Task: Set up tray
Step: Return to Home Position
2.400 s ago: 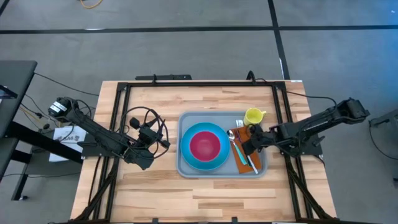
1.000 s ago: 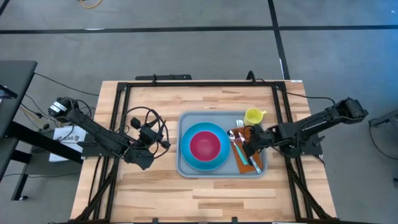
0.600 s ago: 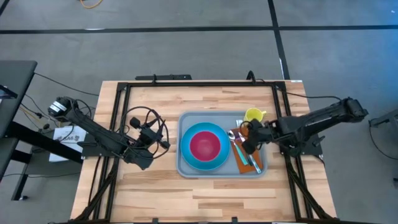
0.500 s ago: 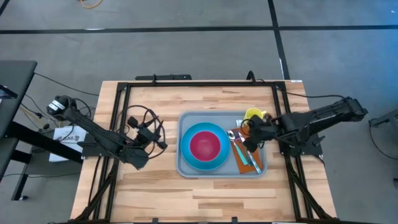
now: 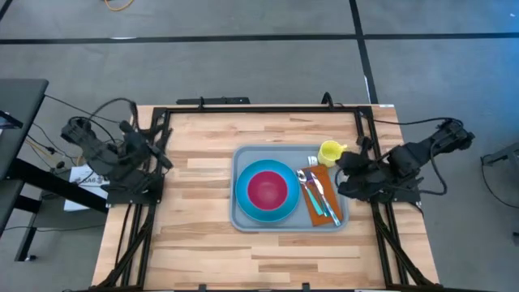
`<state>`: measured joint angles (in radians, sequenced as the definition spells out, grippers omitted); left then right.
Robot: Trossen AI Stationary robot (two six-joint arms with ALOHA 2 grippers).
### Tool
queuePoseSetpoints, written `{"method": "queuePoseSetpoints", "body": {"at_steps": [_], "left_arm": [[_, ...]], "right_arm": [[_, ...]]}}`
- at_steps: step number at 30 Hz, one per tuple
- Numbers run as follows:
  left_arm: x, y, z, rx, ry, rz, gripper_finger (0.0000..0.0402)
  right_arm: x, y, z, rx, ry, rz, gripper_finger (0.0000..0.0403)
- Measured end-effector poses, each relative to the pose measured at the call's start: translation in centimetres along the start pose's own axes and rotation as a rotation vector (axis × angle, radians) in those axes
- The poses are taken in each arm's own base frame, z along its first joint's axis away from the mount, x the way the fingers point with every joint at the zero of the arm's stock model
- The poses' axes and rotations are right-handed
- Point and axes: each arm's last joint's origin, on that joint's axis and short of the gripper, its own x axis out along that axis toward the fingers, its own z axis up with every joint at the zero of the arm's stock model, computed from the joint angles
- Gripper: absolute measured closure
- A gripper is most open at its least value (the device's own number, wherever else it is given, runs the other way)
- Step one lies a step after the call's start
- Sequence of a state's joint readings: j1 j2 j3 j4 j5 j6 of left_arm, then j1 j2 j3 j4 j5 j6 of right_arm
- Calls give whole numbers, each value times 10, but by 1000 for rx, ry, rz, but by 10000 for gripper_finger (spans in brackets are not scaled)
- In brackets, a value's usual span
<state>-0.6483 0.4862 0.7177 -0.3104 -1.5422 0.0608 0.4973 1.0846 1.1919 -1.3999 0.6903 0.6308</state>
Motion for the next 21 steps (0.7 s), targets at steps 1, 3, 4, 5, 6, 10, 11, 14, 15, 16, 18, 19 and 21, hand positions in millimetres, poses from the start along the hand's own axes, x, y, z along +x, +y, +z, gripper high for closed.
{"method": "queuePoseSetpoints", "body": {"at_steps": [1,3,4,5,6,10,11,14,15,16,18,19,21], "left_arm": [[0,8,-3,12,0,-9,294],[-1,23,-12,36,3,-71,294],[-1,30,-17,17,9,-120,294],[-2,38,-23,-25,23,-174,294],[-2,45,-30,-91,49,-229,294],[-3,56,-68,-331,153,-290,294],[-3,53,-79,-354,163,-294,294],[-3,40,-89,-388,138,-330,294],[-3,35,-86,-408,111,-357,294],[-3,30,-83,-403,74,-376,294],[-4,22,-76,-363,-5,-424,294],[-4,19,-73,-340,-47,-461,294],[-5,15,-71,-311,-112,-521,294]], "right_arm": [[-2,-2,-3,-5,-4,6,400],[-7,-6,-9,-2,-45,36,401],[-9,-8,-13,5,-78,58,402],[-11,-11,-19,12,-105,84,402],[-13,-15,-25,21,-133,114,402],[-3,-20,-61,72,-269,238,402],[2,-21,-72,83,-313,278,402],[7,-30,-91,76,-455,417,402],[1,-34,-90,87,-502,485,402],[-4,-40,-90,96,-551,538,402],[-12,-47,-89,90,-666,603,402],[-15,-51,-89,85,-729,636,402],[-18,-58,-93,71,-845,716,402]]}}
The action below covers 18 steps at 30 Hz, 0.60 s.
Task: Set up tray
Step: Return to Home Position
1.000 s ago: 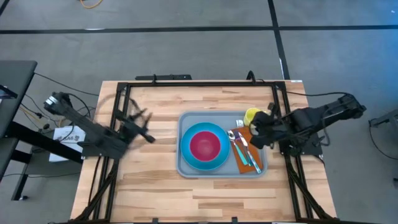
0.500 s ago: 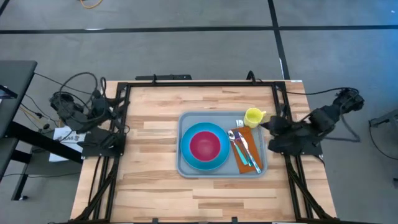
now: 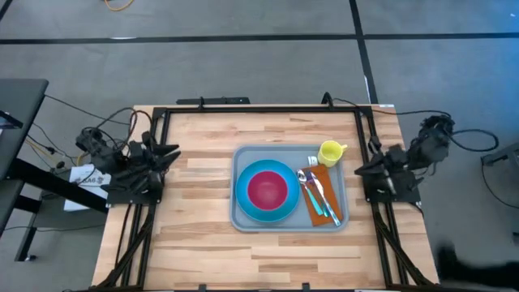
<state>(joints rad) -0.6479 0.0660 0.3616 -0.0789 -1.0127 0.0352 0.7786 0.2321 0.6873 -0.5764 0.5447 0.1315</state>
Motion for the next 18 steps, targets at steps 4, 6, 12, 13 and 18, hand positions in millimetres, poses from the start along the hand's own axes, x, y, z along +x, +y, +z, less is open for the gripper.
{"method": "queuePoseSetpoints", "body": {"at_steps": [4,6,12,13,18], "left_arm": [[3,-6,-17,-48,-28,-1,294],[5,-8,-28,-97,-41,0,294],[8,-11,-47,-171,-128,-58,294],[9,-11,-52,-169,-128,-61,294],[13,-10,-71,-207,-121,-84,294]], "right_arm": [[-2,-3,-8,28,-201,17,402],[-1,-3,-12,58,-297,5,402],[-5,2,-4,-16,-511,197,402],[-5,4,-5,-36,-503,255,402],[16,15,-31,-56,-467,330,402]]}}
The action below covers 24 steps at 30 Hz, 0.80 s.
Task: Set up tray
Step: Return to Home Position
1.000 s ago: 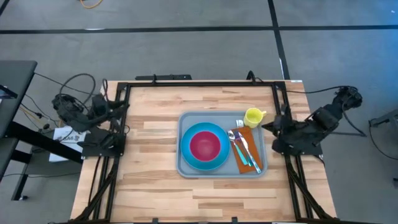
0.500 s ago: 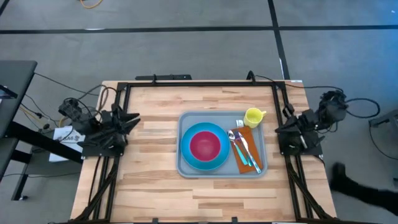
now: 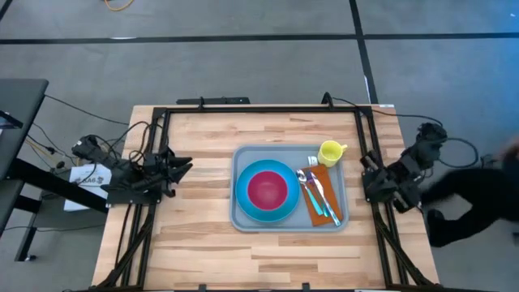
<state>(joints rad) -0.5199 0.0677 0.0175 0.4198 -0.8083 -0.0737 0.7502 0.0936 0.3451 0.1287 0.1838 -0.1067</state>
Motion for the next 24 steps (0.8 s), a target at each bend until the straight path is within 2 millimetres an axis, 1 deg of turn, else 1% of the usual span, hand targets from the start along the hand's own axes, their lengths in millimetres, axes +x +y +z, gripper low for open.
{"method": "queuePoseSetpoints", "body": {"at_steps": [5,8,12,16,24], "left_arm": [[3,4,-2,10,-6,3,294],[5,5,-2,40,-11,-21,294],[8,8,-2,69,-20,9,294],[10,12,0,103,-39,49,294],[14,20,0,155,-47,71,294]], "right_arm": [[1,3,-40,-11,11,-25,402],[-1,-1,-47,-53,-30,-75,402],[-4,-7,-68,-49,24,-153,402],[-8,-15,-75,-18,6,-239,402],[-12,-30,-88,-63,39,-333,402]]}}
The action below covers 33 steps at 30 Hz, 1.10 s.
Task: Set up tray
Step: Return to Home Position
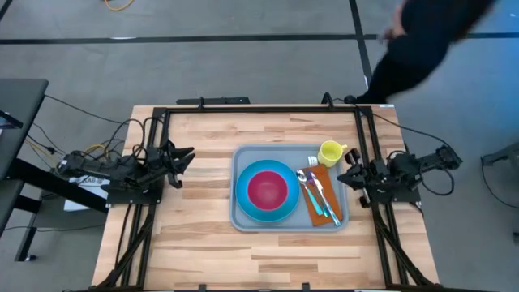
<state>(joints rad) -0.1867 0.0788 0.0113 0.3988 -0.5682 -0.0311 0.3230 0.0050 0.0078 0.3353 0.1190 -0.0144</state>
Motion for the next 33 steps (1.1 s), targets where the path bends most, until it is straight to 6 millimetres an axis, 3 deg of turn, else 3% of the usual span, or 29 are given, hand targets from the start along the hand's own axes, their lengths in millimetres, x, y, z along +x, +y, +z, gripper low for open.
{"method": "queuePoseSetpoints", "body": {"at_steps": [15,19,33], "left_arm": [[2,11,-19,123,168,95,294],[1,11,-27,199,254,27,294],[0,6,-31,297,291,-212,294]], "right_arm": [[-2,-17,-17,30,169,-181,402],[-2,-16,-17,30,168,-179,402],[-2,-16,-17,30,169,-179,402]]}}
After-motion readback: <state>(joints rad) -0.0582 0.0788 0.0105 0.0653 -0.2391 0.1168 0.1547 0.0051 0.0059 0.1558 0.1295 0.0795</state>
